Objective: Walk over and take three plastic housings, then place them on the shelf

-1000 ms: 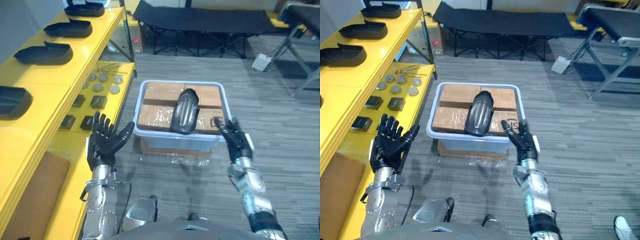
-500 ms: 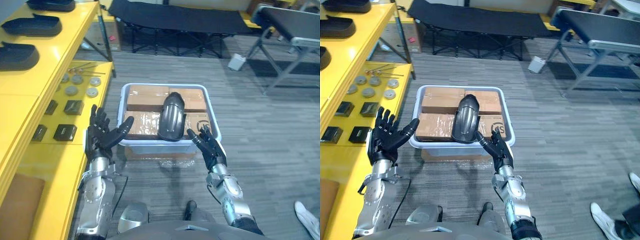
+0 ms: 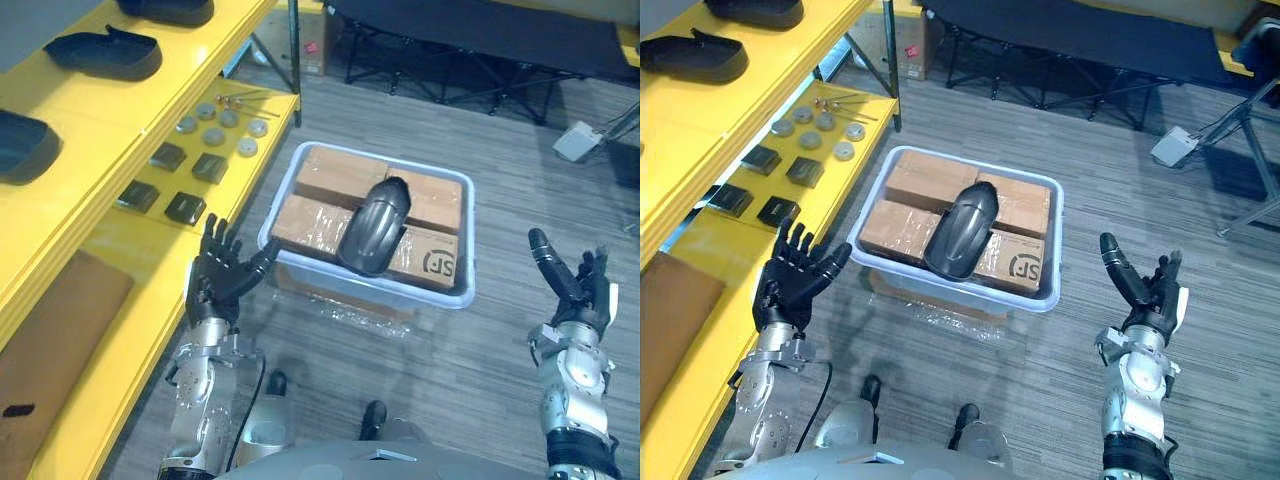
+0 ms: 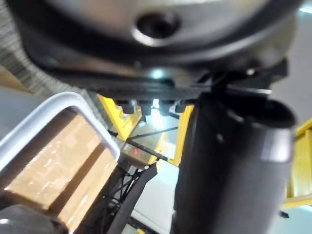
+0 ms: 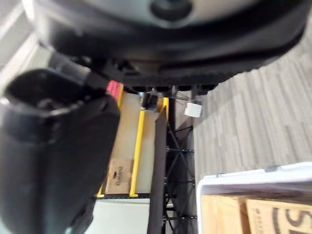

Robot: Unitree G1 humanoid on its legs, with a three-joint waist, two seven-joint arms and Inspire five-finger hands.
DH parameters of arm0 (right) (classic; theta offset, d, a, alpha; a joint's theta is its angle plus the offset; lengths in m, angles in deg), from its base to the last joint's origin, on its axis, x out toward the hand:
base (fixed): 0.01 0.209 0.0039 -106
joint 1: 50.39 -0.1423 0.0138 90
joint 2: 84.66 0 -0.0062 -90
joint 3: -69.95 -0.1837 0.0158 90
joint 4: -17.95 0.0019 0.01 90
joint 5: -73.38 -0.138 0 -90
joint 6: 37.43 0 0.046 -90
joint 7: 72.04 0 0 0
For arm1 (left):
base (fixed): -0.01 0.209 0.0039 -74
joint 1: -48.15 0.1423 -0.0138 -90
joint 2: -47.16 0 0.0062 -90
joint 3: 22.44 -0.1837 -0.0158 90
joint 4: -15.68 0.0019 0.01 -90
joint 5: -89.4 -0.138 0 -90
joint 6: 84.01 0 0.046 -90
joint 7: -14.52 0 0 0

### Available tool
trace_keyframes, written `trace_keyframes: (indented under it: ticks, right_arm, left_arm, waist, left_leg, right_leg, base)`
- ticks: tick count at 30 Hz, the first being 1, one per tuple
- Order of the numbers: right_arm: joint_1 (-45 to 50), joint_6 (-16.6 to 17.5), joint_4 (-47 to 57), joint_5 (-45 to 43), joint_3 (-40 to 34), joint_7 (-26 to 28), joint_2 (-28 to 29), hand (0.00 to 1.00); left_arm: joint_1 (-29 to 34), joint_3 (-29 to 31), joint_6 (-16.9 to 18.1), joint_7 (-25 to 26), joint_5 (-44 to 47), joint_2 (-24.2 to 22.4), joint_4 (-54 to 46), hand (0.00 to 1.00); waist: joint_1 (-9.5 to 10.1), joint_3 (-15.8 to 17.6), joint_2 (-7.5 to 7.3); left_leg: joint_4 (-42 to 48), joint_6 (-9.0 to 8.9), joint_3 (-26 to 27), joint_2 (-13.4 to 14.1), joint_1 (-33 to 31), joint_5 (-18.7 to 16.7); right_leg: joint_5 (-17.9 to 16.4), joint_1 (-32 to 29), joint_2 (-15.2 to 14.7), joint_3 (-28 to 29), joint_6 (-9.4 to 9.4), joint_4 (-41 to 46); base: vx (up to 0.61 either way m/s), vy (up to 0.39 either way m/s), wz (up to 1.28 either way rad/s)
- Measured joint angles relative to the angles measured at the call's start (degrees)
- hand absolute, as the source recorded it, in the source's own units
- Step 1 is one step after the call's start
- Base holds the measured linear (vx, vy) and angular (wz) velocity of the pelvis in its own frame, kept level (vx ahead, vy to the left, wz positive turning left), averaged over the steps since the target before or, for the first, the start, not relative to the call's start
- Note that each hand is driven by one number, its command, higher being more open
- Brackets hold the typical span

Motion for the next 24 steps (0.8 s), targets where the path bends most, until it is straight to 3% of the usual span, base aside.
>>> trace_keyframes:
  ticks: [5, 11, 16, 24]
  right_arm:
    - [-7.91, -2.62, -10.37, -1.15, 3.21, -3.87, -0.07, 1.0]
    - [-20.68, -4.59, -19.97, -0.9, 4.15, -5.18, -5.31, 1.0]
    - [-26.39, -5.06, -23.21, -0.32, 4.55, -4.38, -8.89, 1.0]
    - [-32.02, -10.72, -29.19, 1.92, 7.77, -0.45, -10.11, 1.0]
  left_arm:
    - [-0.41, -3.34, -3.16, -3.83, -0.35, 0.65, 0.0, 1.0]
    - [-2.63, -3.64, -3.06, -4.25, -0.31, 3.53, 0.0, 1.0]
    - [-3.07, -4.06, -2.74, -4.12, -0.11, 4.44, 0.0, 1.0]
    - [-3.86, -5.0, -1.85, -4.04, -0.26, 4.5, 0.0, 1.0]
  waist:
    - [2.22, 2.39, 0.35]
    - [3.69, 7.06, -1.18]
    - [4.33, 8.02, -1.93]
    - [4.13, 8.51, -2.19]
  left_leg:
    - [-6.85, 1.18, 2.23, -0.38, 1.08, 5.39]
    - [-10.09, 1.69, 1.95, -1.25, -1.04, 9.64]
    - [-10.03, 1.39, 1.94, -2.4, -1.13, 10.16]
    - [-10.2, 1.3, 2.68, -2.25, -1.13, 9.99]
  right_leg:
    - [1.13, -1.32, -0.97, -0.67, 0.95, -0.15]
    - [2.7, -4.33, -2.12, -1.38, 1.77, -0.21]
    - [3.3, -4.1, -3.22, -0.87, 2.5, -0.24]
    - [4.06, -3.97, -2.99, 0.08, 2.5, -1.37]
  base:
    - [-0.09, 0.031, 0.14]
    - [-0.02, 0.029, 0.13]
    - [0.05, 0.032, 0.09]
    - [-0.02, -0.002, -0.04]
